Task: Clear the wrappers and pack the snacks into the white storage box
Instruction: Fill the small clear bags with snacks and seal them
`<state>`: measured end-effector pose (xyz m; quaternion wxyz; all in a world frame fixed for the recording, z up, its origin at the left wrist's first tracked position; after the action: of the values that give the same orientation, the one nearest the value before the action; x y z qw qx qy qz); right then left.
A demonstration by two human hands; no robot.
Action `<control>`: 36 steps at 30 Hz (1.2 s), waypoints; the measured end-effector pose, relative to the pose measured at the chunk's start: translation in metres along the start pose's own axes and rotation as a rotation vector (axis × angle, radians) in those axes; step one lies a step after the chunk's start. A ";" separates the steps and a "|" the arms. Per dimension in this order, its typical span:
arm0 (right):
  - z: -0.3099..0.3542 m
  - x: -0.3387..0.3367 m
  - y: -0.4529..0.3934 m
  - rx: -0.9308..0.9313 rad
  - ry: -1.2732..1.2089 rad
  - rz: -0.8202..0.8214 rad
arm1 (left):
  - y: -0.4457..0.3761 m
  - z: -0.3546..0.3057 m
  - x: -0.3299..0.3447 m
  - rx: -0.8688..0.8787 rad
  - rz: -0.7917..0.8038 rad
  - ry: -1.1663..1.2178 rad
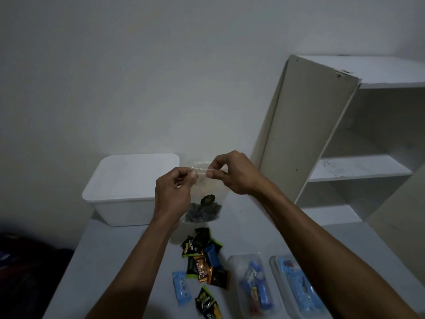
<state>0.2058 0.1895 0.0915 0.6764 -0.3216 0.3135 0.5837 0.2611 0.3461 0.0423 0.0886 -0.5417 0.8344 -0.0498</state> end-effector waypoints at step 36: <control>-0.018 0.020 0.016 0.086 -0.289 -0.072 | 0.001 0.019 -0.032 -0.020 0.026 0.080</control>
<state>0.1915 0.1883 0.0641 0.7481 -0.2161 0.2259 0.5854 0.2771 0.3759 0.0267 0.0504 -0.5294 0.8446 -0.0618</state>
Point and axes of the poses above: each hand's wrist, its own y-axis away from the middle knuckle, its own x-axis out of the palm, z = x × y, the point moved 8 cm from there along -y, towards the middle knuckle, and after that the axes turned 8 degrees about z, right-handed, at the moved point
